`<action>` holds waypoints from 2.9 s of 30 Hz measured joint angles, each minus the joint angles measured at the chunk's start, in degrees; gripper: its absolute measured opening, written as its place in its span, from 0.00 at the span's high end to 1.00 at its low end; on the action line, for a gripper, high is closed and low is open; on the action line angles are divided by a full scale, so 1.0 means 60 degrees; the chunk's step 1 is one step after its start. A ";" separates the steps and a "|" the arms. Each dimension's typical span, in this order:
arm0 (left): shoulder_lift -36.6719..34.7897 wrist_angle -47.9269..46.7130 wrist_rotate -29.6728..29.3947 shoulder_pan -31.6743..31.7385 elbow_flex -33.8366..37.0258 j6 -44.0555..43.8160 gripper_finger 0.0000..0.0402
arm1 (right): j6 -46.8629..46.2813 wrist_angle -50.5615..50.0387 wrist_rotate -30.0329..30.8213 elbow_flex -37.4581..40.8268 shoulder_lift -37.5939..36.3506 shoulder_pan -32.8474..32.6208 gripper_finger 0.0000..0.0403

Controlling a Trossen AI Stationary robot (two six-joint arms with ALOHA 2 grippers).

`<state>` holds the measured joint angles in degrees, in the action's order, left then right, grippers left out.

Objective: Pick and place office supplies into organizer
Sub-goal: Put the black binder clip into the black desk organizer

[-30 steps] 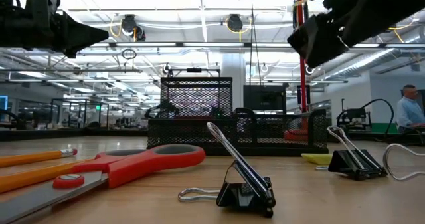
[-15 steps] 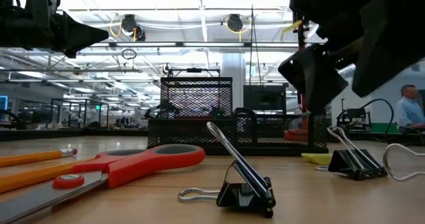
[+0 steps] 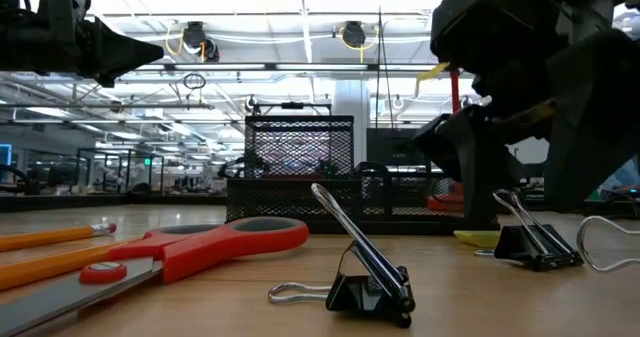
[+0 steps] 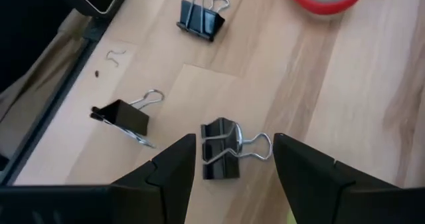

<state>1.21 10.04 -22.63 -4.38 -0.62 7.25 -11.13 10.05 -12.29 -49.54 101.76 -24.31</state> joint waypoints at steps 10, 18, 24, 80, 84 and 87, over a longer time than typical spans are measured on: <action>0.0000 -0.0002 0.0000 0.0000 0.0000 0.0016 0.91 | 0.0222 0.0296 0.0000 0.0004 0.0003 -0.0004 0.63; 0.0000 0.0000 0.0000 0.0000 0.0000 0.0011 0.91 | 0.0334 0.0286 0.0000 0.0004 0.0003 -0.0026 0.81; 0.0000 0.0000 0.0000 0.0000 0.0000 0.0007 0.91 | 0.0475 0.0387 -0.0028 0.0004 -0.0006 -0.0026 0.97; 0.0004 -0.0215 -0.0171 0.0001 -0.0004 0.0346 0.91 | 0.2232 0.0285 0.5252 -0.1679 0.0532 0.0798 1.00; 0.0004 -0.0215 -0.0171 0.0001 -0.0004 0.0350 0.91 | 0.2240 0.0312 0.5249 -0.1679 0.0532 0.0798 0.99; 0.0004 -0.0215 -0.0175 0.0003 -0.0004 0.0343 0.91 | 0.2240 0.0304 0.5152 -0.1679 0.0528 0.0798 0.97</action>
<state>1.23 8.75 -23.68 -4.37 -0.64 9.31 2.31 11.88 18.62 -59.61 104.92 -19.53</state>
